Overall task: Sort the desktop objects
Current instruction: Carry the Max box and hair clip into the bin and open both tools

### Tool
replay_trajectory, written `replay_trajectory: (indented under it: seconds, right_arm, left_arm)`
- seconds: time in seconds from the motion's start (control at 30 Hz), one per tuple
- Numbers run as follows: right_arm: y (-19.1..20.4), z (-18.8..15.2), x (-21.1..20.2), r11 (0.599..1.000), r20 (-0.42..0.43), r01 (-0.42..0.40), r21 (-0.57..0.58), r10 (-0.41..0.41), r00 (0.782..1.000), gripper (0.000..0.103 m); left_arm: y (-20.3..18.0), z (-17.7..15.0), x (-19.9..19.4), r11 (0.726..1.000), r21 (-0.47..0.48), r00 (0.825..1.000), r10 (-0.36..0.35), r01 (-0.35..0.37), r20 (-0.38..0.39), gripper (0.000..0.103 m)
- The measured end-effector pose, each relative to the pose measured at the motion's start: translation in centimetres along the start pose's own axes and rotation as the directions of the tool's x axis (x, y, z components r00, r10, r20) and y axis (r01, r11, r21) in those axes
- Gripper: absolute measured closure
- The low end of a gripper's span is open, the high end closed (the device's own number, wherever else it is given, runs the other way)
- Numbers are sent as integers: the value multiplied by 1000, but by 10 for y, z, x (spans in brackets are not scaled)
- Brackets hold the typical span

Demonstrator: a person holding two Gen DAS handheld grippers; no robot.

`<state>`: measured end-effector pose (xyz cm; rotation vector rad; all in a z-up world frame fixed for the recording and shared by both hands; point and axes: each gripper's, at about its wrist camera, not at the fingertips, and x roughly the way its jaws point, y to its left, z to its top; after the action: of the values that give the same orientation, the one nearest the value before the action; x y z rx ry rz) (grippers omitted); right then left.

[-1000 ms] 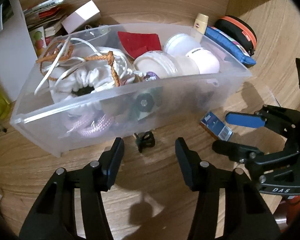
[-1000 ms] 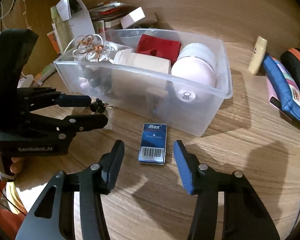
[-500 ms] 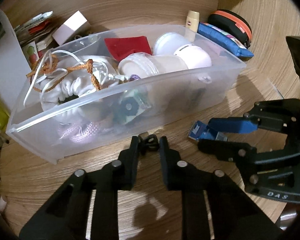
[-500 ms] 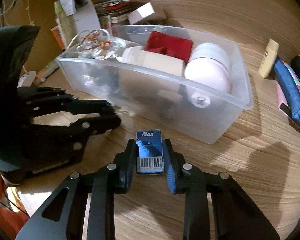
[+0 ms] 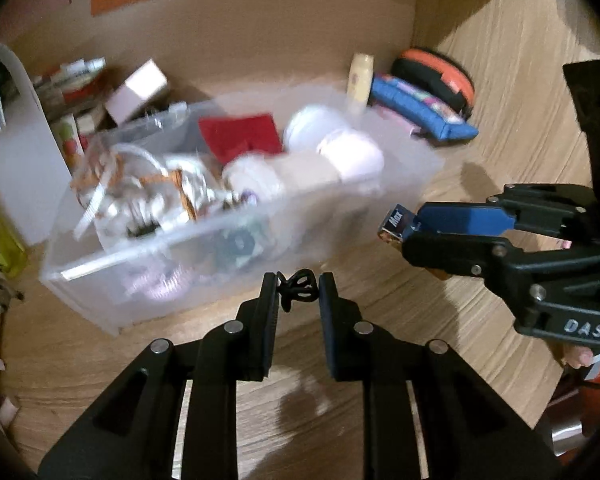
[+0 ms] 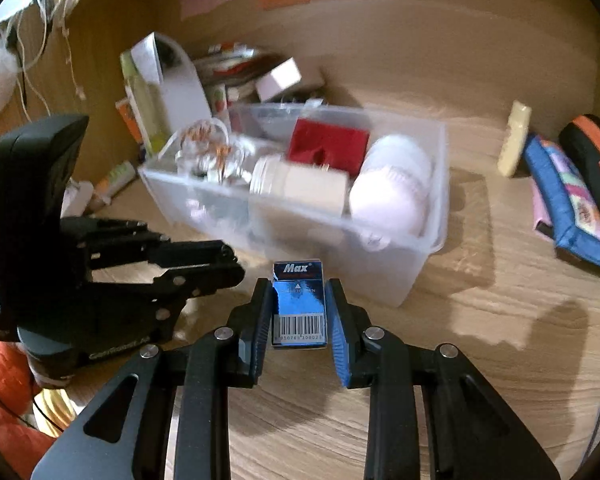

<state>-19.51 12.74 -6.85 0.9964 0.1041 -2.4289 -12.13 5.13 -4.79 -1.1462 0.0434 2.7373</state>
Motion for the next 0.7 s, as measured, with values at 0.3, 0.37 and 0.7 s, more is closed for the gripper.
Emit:
replay_trajectory:
  seconds: [0.3,0.37,0.7]
  right_arm:
    - [-8,25,-15,1000,72,-1,17,-1,997,78]
    - [-7,30,-18,1000,87,-2,14,1,996,78]
    - [-3,50,-16,1000,120,20,-22,-17,993,78]
  left_arm:
    - [0,21,-33,1000,-4,994,-8,8,111,84]
    - [3,25,-37,1000,-11,992,-2,3,130,84]
    - [23,41,-37,999,-50,987,24,-16,156,84]
